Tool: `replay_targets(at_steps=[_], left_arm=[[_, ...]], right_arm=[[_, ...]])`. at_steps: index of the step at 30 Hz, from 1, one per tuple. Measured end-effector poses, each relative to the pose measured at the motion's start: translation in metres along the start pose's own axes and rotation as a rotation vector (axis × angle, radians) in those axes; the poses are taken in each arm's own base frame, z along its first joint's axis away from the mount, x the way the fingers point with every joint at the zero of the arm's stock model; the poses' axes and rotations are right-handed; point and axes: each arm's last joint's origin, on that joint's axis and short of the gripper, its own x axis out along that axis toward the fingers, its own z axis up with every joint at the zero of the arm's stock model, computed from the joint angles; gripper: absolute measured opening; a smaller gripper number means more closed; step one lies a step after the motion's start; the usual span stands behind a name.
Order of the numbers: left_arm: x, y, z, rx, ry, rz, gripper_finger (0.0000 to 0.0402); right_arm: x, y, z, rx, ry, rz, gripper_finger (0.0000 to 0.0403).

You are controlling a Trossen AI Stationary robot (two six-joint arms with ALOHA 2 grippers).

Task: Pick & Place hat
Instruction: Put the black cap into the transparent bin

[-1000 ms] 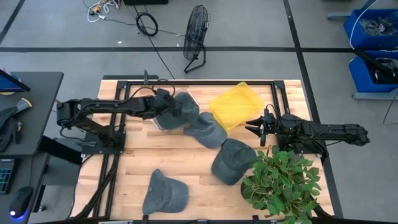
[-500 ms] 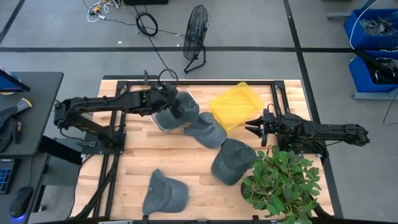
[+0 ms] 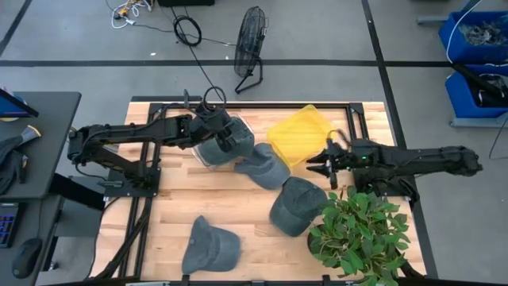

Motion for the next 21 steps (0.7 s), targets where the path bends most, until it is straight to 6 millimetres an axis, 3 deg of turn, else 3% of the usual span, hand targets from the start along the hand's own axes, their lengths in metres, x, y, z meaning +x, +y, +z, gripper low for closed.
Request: replay_targets(at_steps=[6, 13, 21], left_arm=[[0.000, 0.000, 0.000, 0.002, 0.004, 0.001, 0.0140], [0.000, 0.000, -0.002, 0.017, 0.021, 0.003, 0.0140], [0.000, 0.000, -0.003, 0.021, 0.025, 0.003, 0.0140]], right_arm=[[0.033, 0.013, 0.013, 0.081, 0.315, -0.009, 0.0130], [0.060, 0.024, 0.001, 0.198, 0.671, -0.062, 0.0148], [0.083, 0.022, -0.015, 0.161, 0.826, -0.072, 0.0205]])
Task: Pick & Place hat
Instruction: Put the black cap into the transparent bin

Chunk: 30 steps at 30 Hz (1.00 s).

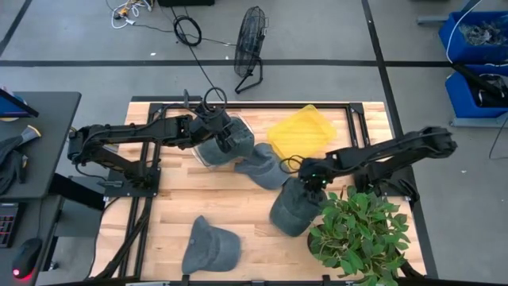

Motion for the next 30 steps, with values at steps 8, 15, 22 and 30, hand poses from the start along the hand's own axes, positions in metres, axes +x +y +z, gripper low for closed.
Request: replay_targets(at_steps=[8, 15, 22, 30], left_arm=[[0.000, 0.000, -0.002, 0.011, 0.016, 0.001, 0.0140], [0.000, 0.000, -0.002, 0.015, 0.022, 0.002, 0.0140], [0.000, 0.000, -0.003, 0.020, 0.025, -0.001, 0.0140], [-0.001, -0.006, -0.003, -0.010, 0.045, -0.192, 0.0140]], right_arm=[[0.031, -0.007, 0.000, -0.069, 0.119, -0.076, 0.0239], [0.044, -0.007, 0.002, -0.102, 0.154, -0.008, 0.0106], [0.036, -0.001, 0.011, -0.155, 0.132, -0.004, 0.0021], [-0.004, 0.022, 0.055, -0.311, 0.042, -0.049, 0.0010]])
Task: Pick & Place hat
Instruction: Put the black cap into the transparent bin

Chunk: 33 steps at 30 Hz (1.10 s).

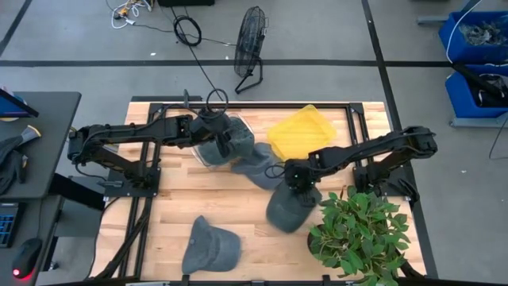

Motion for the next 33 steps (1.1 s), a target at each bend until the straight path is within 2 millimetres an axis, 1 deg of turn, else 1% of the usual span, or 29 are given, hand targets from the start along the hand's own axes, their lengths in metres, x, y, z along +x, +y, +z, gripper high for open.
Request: replay_targets(at_steps=[3, 6, 8, 11, 14, 18, 23, 26, 29, 33], left_arm=[[-0.001, -0.007, 0.000, 0.030, 0.011, -0.173, 0.0140], [-0.002, -0.019, 0.000, 0.094, -0.003, -0.322, 0.0140], [-0.002, -0.028, 0.001, 0.136, -0.033, -0.382, 0.0140], [0.002, -0.045, 0.004, 0.226, -0.100, -0.422, 0.0139], [0.013, -0.062, 0.006, 0.305, -0.163, -0.443, 0.0139], [0.033, -0.079, 0.002, 0.368, -0.189, -0.454, 0.0139], [0.060, -0.094, -0.009, 0.441, -0.162, -0.454, 0.0139], [0.075, -0.102, -0.012, 0.446, -0.177, -0.456, 0.0139], [0.085, -0.108, -0.015, 0.453, -0.201, -0.499, 0.0139], [0.090, -0.115, -0.015, 0.518, -0.261, -0.579, 0.0139]], right_arm=[[-0.012, -0.003, 0.013, -0.041, -0.054, -0.113, 0.0010], [-0.023, -0.006, 0.024, -0.050, -0.103, -0.139, 0.0008], [-0.029, -0.007, 0.030, -0.047, -0.132, -0.143, 0.0008], [-0.036, -0.009, 0.039, -0.056, -0.192, -0.146, 0.0008], [-0.042, -0.009, 0.046, -0.091, -0.242, -0.152, 0.0009], [-0.048, -0.009, 0.051, -0.115, -0.267, -0.158, 0.0009], [-0.052, -0.008, 0.055, -0.104, -0.286, -0.153, 0.0009], [-0.052, -0.008, 0.055, -0.111, -0.283, -0.130, 0.0009], [-0.052, -0.006, 0.054, -0.118, -0.283, -0.083, 0.0009], [-0.052, -0.004, 0.054, -0.129, -0.278, 0.001, 0.0009]])
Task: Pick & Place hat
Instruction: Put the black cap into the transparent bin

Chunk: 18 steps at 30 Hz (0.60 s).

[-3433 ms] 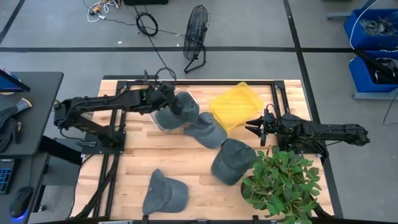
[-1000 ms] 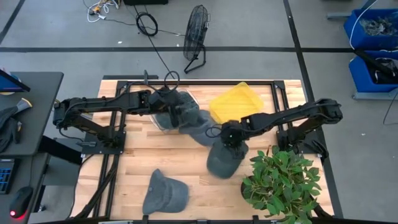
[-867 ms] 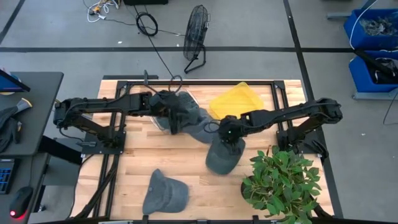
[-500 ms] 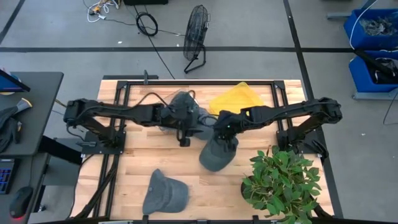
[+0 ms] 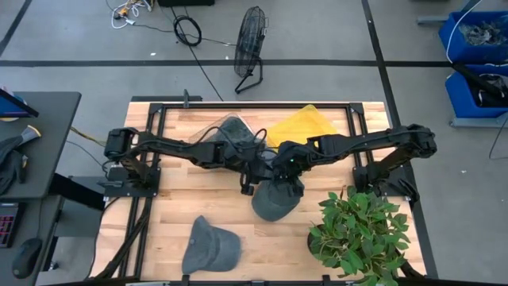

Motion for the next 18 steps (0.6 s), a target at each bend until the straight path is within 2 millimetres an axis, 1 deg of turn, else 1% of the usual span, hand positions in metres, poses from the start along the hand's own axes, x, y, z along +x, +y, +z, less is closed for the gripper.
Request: replay_targets(at_steps=[4, 7, 9, 13, 14, 16, 18], left_arm=[[0.004, -0.005, 0.005, 0.062, -0.070, -0.042, 0.0138], [0.003, -0.011, 0.009, 0.122, -0.096, -0.051, 0.0126], [0.004, -0.017, 0.012, 0.137, -0.109, -0.070, 0.0103], [0.003, -0.027, 0.016, 0.172, -0.123, -0.105, 0.0026], [0.003, -0.028, 0.016, 0.163, -0.123, -0.107, 0.0014], [0.004, -0.026, 0.015, 0.114, -0.116, -0.091, 0.0011], [0.004, -0.022, 0.014, 0.055, -0.089, -0.033, 0.0020]], right_arm=[[0.000, 0.001, -0.002, 0.002, 0.015, 0.019, 0.0009], [-0.001, 0.001, -0.003, 0.004, 0.030, 0.021, 0.0009], [-0.001, 0.001, -0.005, 0.007, 0.049, 0.014, 0.0009], [-0.001, 0.000, -0.005, 0.008, 0.049, 0.005, 0.0009], [-0.001, 0.000, -0.005, 0.008, 0.049, 0.007, 0.0009], [-0.001, 0.001, -0.005, 0.006, 0.048, 0.016, 0.0009], [0.000, 0.004, -0.005, 0.005, 0.052, 0.029, 0.0009]])
